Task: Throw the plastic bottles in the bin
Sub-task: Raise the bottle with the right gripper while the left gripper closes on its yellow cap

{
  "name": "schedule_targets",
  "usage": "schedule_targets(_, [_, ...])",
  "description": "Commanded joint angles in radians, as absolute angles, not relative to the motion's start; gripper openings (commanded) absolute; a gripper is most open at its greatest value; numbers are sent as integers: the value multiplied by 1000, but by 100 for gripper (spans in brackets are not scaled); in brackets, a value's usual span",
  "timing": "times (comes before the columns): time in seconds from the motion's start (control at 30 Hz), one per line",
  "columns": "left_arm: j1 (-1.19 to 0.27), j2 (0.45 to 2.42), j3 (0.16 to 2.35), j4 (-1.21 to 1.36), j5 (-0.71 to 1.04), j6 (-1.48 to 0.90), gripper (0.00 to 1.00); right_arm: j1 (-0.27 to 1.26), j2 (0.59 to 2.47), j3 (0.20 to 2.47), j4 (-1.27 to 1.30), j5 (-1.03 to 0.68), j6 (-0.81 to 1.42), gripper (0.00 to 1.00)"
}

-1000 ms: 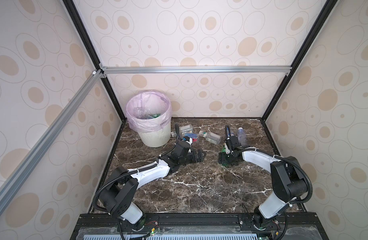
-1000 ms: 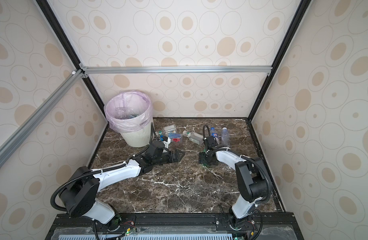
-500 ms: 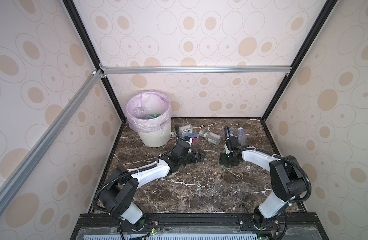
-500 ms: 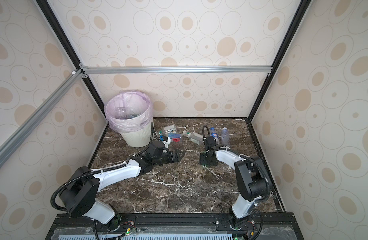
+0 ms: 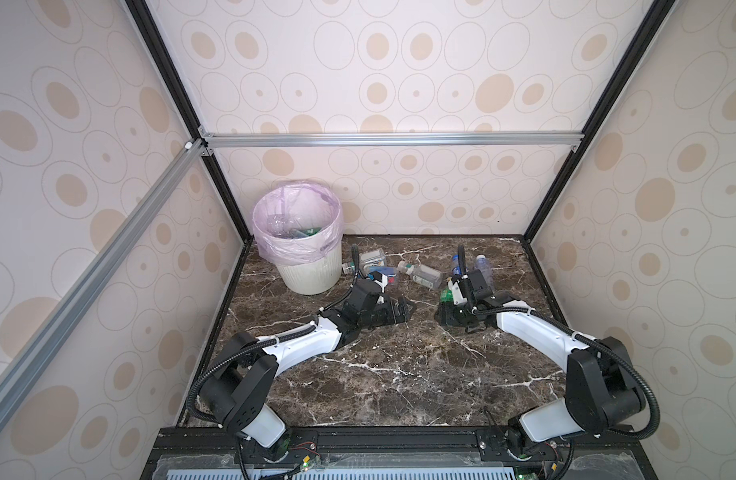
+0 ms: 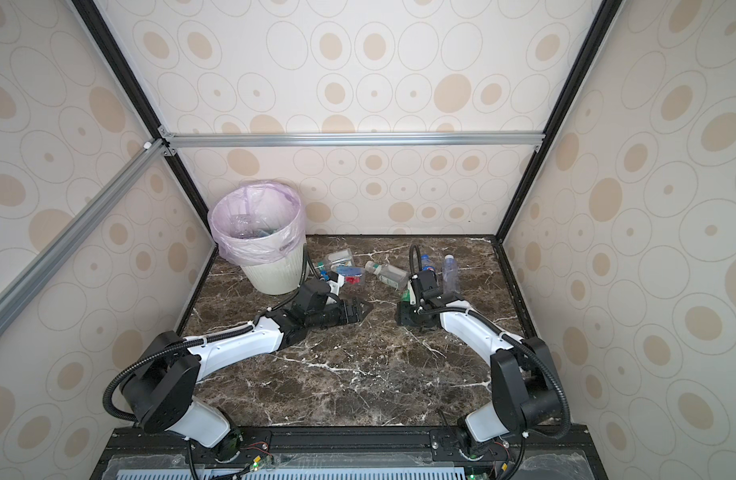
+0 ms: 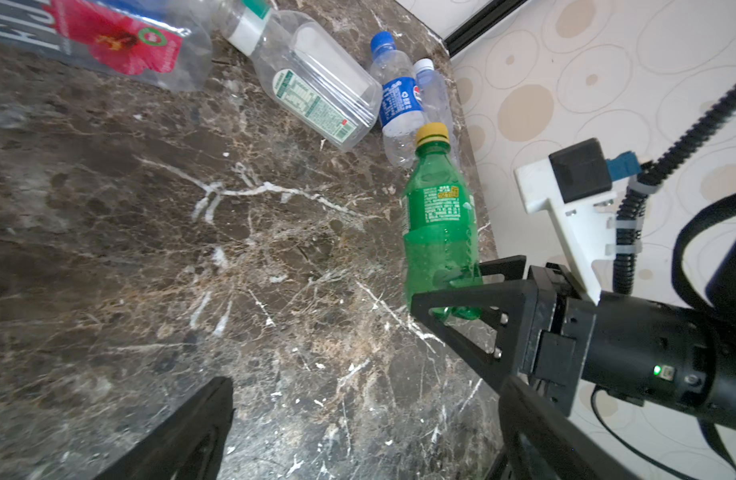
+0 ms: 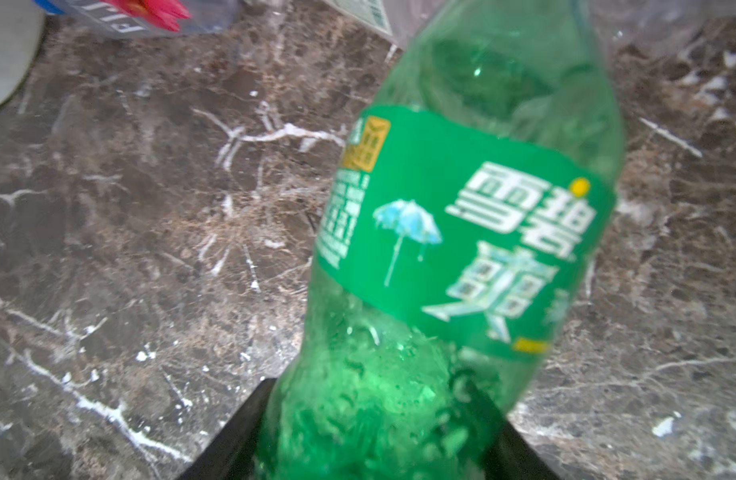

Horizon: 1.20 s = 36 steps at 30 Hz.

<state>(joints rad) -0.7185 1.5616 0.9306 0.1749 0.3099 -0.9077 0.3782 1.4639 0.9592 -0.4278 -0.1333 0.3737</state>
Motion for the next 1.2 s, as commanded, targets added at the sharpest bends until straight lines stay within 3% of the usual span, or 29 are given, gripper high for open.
schedule_targets(0.0, [-710,1585,1001,222,385,-959,99,408,1397,951,-376,-201,331,58])
schedule_targets(0.43, [-658,1575,1017,329,465,-1043,97,451,1256,881,-255,-343,299,57])
schedule_targets(1.17, [-639,1621,1062,319,555,-1025,85,513,1229,853,-171,-425,277,56])
